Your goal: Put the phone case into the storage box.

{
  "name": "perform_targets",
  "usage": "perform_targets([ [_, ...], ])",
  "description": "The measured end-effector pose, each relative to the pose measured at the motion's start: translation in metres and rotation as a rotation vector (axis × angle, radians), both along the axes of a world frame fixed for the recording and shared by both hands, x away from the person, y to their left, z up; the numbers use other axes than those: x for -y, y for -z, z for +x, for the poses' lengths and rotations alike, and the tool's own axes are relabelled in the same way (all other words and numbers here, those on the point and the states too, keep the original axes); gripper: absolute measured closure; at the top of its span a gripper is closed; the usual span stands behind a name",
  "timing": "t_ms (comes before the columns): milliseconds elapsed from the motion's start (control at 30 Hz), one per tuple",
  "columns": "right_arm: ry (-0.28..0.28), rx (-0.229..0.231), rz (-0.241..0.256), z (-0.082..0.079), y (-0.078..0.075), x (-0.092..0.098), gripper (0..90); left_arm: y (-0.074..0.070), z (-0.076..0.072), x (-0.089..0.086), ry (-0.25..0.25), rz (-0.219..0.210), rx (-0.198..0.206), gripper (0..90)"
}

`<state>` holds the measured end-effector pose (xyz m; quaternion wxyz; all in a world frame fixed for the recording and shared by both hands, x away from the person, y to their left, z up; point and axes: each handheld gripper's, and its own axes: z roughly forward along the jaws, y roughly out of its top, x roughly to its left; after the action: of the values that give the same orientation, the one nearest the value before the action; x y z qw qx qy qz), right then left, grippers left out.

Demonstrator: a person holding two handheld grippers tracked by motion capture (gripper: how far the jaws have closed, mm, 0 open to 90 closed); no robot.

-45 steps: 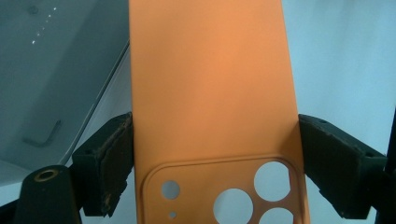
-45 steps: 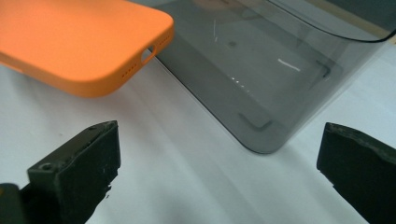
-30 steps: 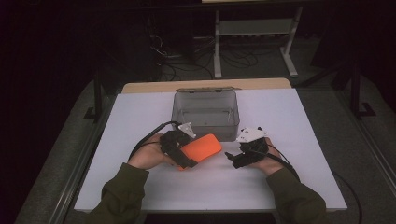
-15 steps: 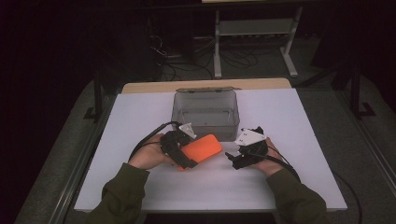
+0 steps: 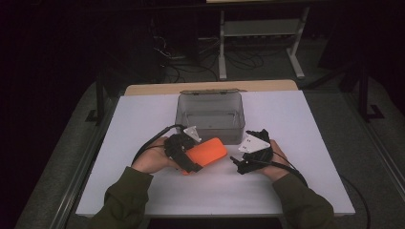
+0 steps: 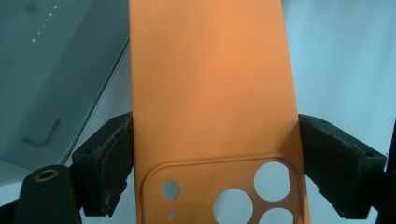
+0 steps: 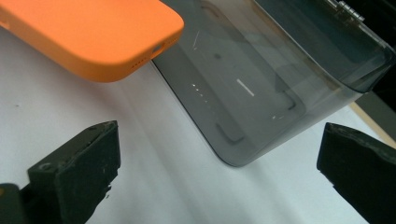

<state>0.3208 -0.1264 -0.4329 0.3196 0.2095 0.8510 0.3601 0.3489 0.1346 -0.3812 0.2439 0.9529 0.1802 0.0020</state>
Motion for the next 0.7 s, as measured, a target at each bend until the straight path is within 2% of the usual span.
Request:
perform_targets([
  [667, -0.029, 0.130, -0.100, -0.0075, -0.0001, -0.0074, 0.0, 0.0002, -0.0004, 0.0007, 0.004, 0.004, 0.001, 14.6],
  [700, -0.032, 0.141, -0.116, -0.0081, 0.0006, -0.0081, 0.0, 0.0001, -0.0005, 0.0007, 0.005, 0.005, 0.001, 14.6],
])
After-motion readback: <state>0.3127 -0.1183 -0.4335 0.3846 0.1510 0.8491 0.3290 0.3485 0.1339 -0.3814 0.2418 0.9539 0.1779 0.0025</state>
